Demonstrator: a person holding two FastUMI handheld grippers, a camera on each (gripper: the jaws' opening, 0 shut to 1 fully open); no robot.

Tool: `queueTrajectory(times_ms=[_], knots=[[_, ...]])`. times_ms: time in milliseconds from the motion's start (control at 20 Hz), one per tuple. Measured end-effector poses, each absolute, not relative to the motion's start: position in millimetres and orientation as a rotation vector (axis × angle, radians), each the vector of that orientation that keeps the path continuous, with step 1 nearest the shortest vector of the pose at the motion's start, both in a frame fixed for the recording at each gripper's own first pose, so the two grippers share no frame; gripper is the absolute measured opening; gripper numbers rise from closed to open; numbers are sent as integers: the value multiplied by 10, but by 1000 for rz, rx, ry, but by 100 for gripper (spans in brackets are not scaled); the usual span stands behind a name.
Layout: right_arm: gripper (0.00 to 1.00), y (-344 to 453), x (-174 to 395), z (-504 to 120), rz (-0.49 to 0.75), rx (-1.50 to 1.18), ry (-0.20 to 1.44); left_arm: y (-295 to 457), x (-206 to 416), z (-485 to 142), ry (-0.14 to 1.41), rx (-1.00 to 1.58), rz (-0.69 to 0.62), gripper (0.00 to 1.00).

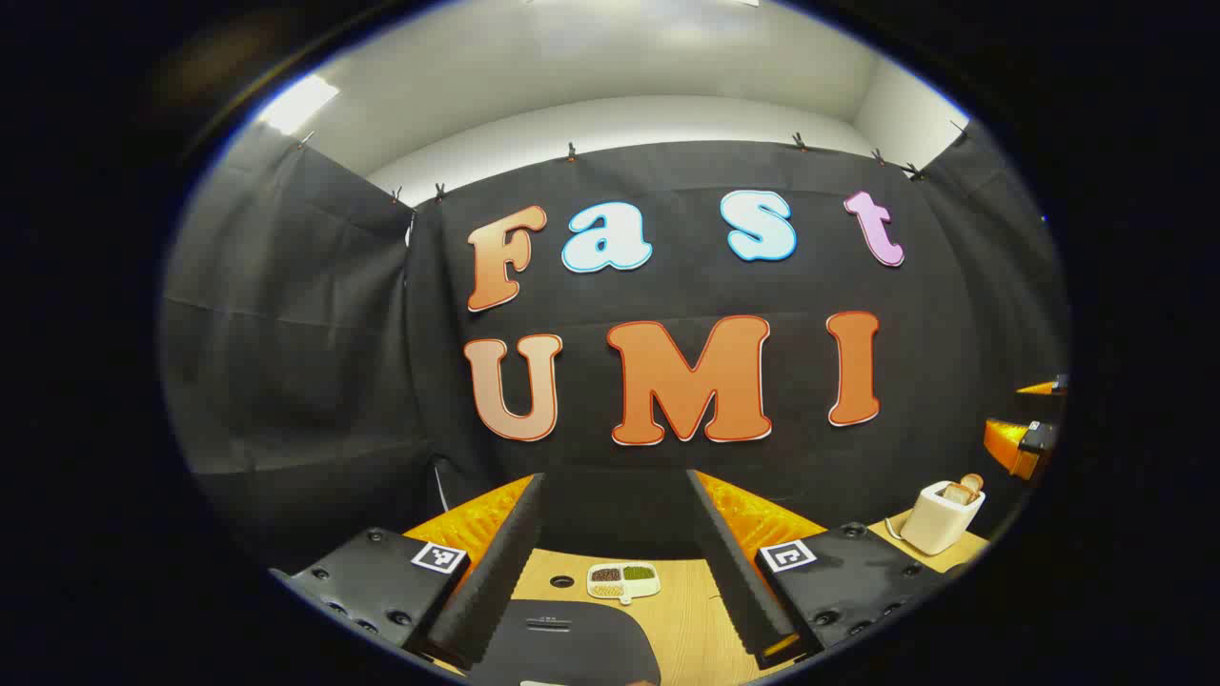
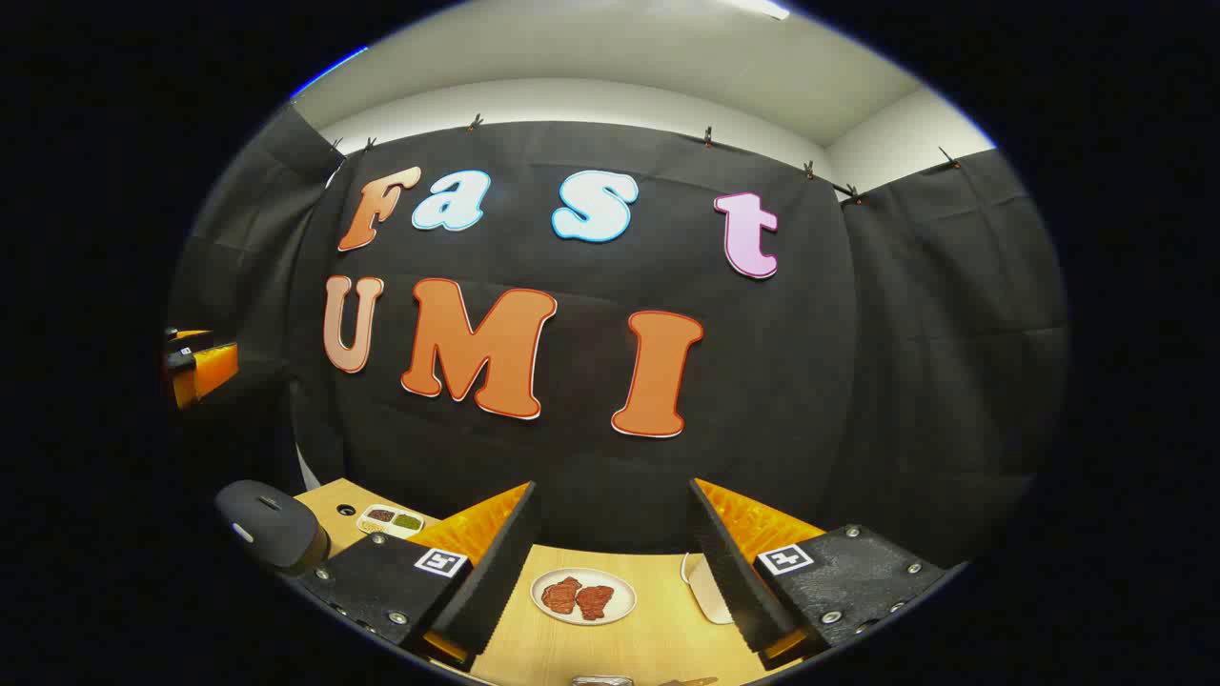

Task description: Close the left gripper, press the button to open the rice cooker; take a wooden spoon from the chopstick holder with the right hand, scoop a spoonful of rice and pour it into the rice cooker, then put the wooden spoon back into the chopstick holder.

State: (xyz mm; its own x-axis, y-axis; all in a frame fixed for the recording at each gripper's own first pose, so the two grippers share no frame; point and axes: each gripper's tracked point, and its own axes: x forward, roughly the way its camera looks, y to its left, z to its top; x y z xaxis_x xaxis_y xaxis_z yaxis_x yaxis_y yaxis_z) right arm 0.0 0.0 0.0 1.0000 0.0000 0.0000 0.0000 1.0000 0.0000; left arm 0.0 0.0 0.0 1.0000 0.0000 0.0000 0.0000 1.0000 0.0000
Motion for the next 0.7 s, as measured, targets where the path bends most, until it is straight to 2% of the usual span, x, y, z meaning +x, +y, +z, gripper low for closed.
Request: queueTrajectory(times_ms=[250,450,650,700], knots=[[97,29,-65,-10,-5,-20,-14,103,-47,-66,27,-9,16,94],[95,-63,-140,-138,-14,-6,31,146,-111,-3,12,4,9,94],[95,-160,-217,-79,-33,33,21,107,-233,42,11,-1,5,94],[95,-161,-256,-28,-31,35,5,83,-274,51,10,-10,-2,98]])
